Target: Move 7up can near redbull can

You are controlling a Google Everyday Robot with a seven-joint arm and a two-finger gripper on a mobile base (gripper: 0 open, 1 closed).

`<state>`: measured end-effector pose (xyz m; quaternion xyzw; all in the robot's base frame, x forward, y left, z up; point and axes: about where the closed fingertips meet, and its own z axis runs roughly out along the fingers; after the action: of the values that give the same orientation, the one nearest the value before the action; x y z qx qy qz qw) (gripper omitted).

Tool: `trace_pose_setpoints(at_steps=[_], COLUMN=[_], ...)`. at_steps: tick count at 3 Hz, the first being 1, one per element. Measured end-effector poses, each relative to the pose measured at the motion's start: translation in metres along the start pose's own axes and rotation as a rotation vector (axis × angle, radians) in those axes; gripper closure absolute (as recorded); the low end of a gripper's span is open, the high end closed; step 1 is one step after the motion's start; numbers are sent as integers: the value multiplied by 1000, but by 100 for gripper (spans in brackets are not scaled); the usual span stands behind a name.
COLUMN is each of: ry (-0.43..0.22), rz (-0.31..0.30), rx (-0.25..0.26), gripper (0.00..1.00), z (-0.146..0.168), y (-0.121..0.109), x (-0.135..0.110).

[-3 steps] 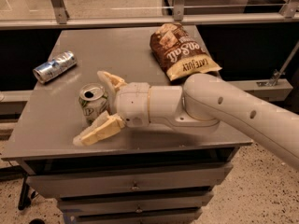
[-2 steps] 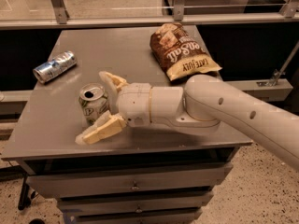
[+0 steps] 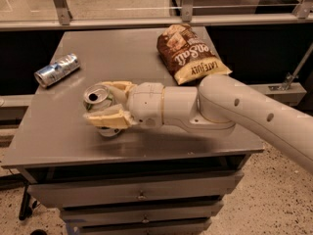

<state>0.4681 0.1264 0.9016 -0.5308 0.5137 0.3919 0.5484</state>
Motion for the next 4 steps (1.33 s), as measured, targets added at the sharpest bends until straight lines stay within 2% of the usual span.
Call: trace_pose_setpoints(at_steps=[1, 2, 3, 4], ry=[2, -18, -18, -30], rz=[-15, -53, -53, -68], rx=[15, 48, 48, 67], gripper=[77, 100, 100, 100], z=[-6, -13, -12, -1], y=[-11, -41, -41, -53], x=[-11, -44, -44, -47])
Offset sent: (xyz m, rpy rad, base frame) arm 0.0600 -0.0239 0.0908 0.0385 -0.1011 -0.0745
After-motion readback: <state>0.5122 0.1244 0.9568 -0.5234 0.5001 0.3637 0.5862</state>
